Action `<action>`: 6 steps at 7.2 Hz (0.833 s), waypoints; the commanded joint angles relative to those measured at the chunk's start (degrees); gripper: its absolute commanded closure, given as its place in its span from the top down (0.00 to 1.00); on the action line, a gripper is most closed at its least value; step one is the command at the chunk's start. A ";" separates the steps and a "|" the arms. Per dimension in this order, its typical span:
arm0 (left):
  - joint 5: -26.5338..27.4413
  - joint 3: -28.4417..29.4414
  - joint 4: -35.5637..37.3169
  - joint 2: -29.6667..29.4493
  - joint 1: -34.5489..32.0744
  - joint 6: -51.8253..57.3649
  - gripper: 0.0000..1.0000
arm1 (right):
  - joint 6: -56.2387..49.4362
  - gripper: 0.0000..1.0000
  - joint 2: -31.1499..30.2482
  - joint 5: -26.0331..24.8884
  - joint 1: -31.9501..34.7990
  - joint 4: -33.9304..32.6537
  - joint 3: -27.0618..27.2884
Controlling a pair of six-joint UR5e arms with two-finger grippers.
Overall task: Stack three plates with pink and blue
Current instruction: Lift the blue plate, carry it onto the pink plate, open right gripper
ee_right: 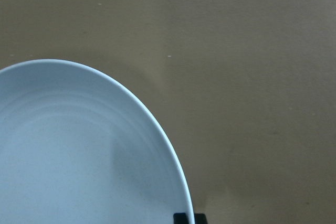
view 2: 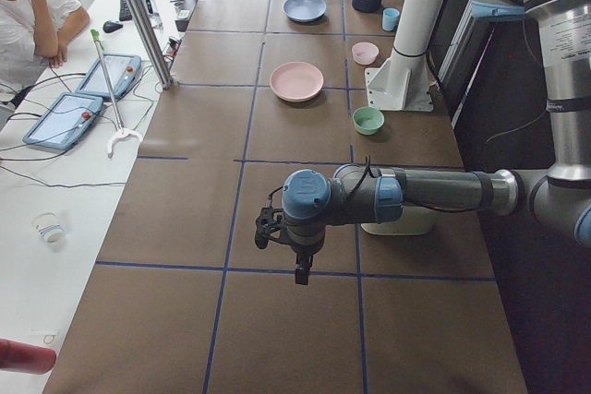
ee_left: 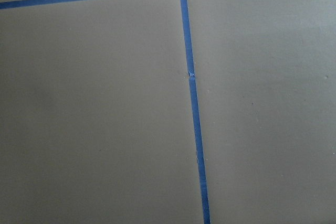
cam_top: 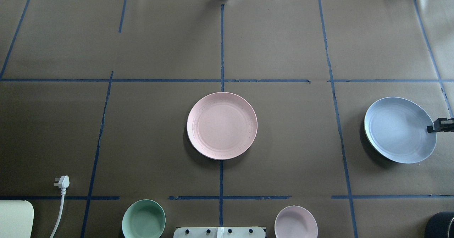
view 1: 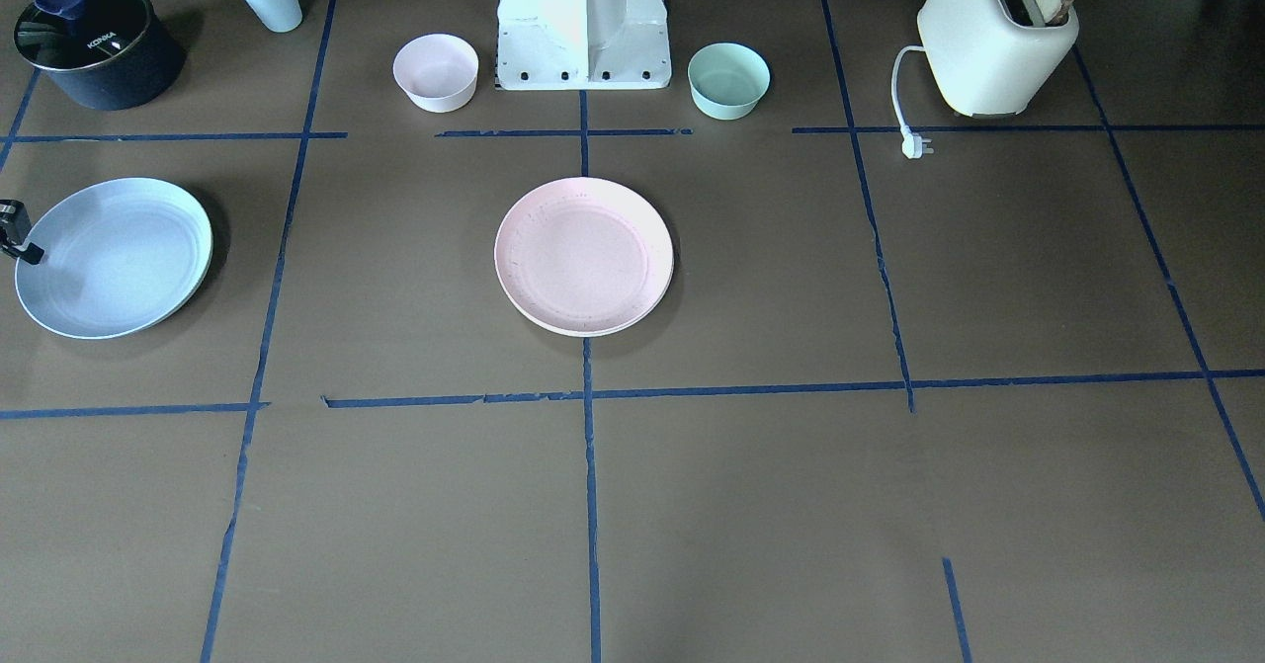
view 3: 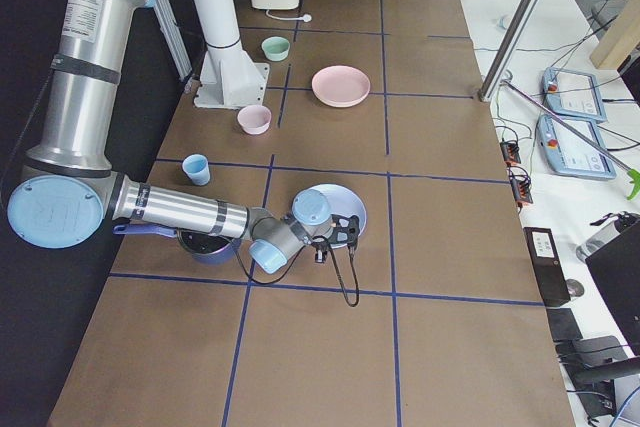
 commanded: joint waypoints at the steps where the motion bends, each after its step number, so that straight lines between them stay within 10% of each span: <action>1: 0.00 0.08 0.00 0.01 0.00 0.00 1.00 | 5.94 0.00 2.07 5.62 0.19 -0.55 5.22; 6: 0.00 0.26 0.00 -0.08 0.00 -0.09 1.00 | 35.64 0.00 19.37 -3.00 -14.33 -1.17 11.04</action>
